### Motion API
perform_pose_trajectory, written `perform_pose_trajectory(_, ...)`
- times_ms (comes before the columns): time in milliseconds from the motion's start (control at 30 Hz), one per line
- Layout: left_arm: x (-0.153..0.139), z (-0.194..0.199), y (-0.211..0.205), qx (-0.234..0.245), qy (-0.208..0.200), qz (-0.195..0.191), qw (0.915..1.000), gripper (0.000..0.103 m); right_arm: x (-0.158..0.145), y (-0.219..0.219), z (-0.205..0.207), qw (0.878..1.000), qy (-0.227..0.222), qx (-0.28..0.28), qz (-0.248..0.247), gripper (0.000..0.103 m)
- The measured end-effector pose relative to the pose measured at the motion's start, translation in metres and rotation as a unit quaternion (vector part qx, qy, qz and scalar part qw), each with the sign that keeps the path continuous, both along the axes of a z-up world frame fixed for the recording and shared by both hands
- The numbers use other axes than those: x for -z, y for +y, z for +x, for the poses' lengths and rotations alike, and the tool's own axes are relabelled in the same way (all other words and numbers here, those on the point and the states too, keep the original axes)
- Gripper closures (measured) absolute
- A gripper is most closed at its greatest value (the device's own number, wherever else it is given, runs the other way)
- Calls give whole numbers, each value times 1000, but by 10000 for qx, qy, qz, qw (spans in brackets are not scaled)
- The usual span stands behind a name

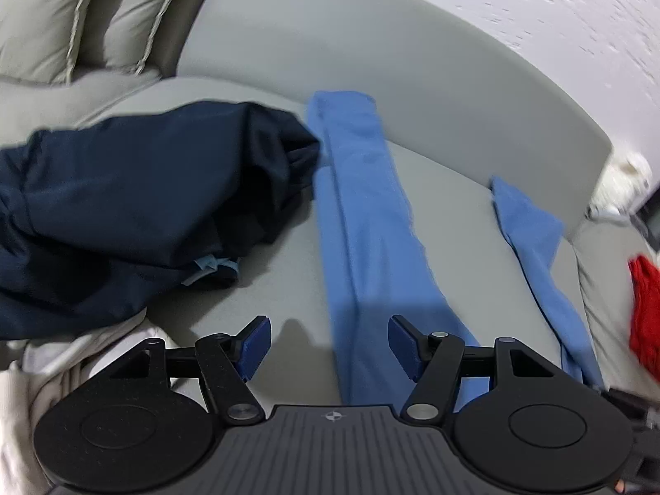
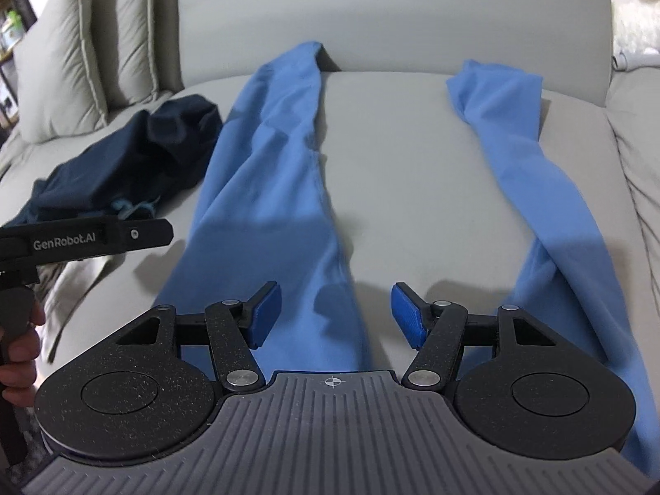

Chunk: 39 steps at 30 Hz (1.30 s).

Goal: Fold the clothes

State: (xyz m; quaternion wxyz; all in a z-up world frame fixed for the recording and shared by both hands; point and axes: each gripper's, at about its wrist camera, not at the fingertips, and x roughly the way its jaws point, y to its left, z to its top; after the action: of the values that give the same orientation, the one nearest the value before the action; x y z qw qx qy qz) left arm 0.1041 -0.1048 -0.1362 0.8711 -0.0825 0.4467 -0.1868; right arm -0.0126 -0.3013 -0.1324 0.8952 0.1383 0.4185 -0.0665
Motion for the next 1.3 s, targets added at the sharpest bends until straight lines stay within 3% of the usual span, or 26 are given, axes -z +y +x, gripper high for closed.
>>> perform_pose_trajectory(133,12,19,-2,-2,147,-59,9999,44,10,-6,16,10000,8,-24,67,40)
perform_pose_trajectory(200,17,28,-5,72,247,-171,9995,51,15,-10,22,9999,72,36,127,41)
perform_pose_trajectory(267,25,38,-12,243,393,-334,9984,65,19,-12,27,9997,133,65,185,41)
perform_pose_trajectory(400,35,48,-24,425,581,-412,9966,79,24,-14,33,9993,158,64,337,45)
perform_pose_trajectory(467,35,47,-28,501,578,-370,9964,93,26,-15,34,9991,160,36,396,46)
perform_pose_trajectory(733,34,46,-26,430,556,-415,9967,97,34,-21,35,9971,129,29,744,46)
perform_pose_trajectory(767,33,46,-26,425,530,-396,9969,97,34,-21,36,9968,95,26,789,53)
perform_pose_trajectory(800,32,46,-25,420,516,-393,9970,97,35,-21,37,9964,79,2,849,76)
perform_pose_trajectory(867,30,46,-23,408,494,-393,9972,97,37,-20,40,9960,113,14,885,99)
perform_pose_trajectory(900,29,45,-20,396,489,-388,9973,97,37,-20,42,9961,155,44,869,101)
perform_pose_trajectory(1000,27,46,-16,346,488,-342,9976,97,30,-13,42,9990,157,223,356,103)
perform_pose_trajectory(1100,26,49,-6,315,628,-570,9959,97,28,-13,43,9976,257,491,-407,103)
perform_pose_trajectory(1133,28,50,-5,304,668,-624,9954,97,28,-16,43,9972,288,525,-438,103)
perform_pose_trajectory(1233,30,51,-6,316,695,-586,9954,96,34,-40,40,9964,475,690,115,103)
perform_pose_trajectory(1300,28,51,-9,349,640,-448,9963,89,29,-45,35,9960,227,631,598,83)
